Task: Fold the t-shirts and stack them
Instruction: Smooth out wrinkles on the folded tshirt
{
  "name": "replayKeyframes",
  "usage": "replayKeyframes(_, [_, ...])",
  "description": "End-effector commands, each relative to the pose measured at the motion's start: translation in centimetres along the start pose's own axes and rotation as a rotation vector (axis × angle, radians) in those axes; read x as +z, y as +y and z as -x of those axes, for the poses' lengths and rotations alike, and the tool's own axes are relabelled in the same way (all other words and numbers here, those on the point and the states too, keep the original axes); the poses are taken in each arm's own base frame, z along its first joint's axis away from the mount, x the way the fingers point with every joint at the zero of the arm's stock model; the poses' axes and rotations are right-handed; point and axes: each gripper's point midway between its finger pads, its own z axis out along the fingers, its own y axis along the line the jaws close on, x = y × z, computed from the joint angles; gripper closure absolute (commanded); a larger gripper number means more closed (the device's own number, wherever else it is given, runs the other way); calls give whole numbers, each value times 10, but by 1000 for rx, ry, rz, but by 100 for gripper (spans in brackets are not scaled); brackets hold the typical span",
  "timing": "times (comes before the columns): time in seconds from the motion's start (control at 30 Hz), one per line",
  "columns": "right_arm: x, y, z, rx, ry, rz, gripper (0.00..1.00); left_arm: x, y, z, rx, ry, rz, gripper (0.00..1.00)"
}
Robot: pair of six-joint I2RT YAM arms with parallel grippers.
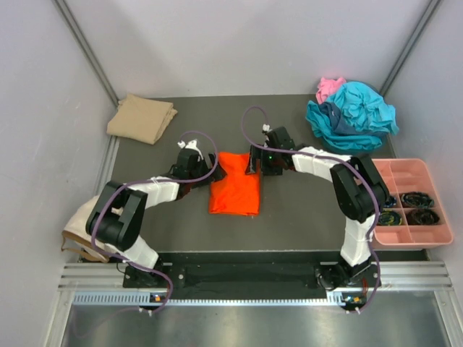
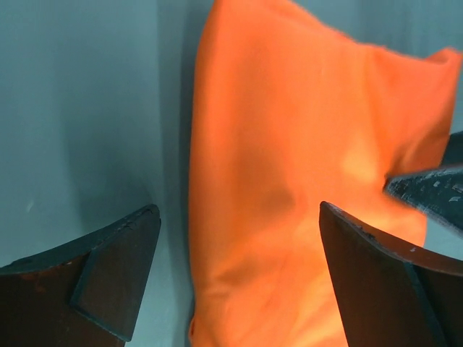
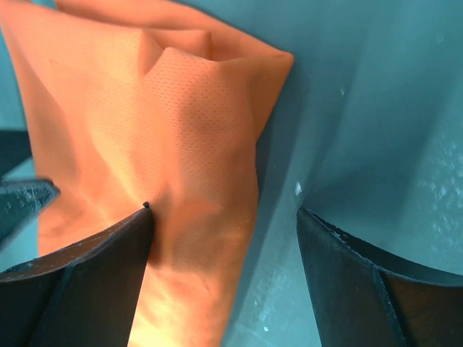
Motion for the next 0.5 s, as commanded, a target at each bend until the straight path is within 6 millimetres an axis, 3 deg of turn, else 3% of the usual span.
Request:
replayKeyframes(0.0, [-22,-3,3,-10,-19,-24,20,5,39,-66,21,229,81,7])
replayKeyframes(0.13, [-30,-5,4,-7,-34,-31,19,-1,35,-77,43,278,36,10])
replayKeyframes(0.27, [-33,-6,8,-8,-49,-35,19,-18,45,-90,57,314,64,8])
replayKeyframes(0.33, [-32,-7,10,-5,-54,-35,19,-22,35,-90,62,318,24,8])
replayKeyframes(0.47, [-31,-4,14,3,-61,-22,19,-23,36,-90,58,321,30,8])
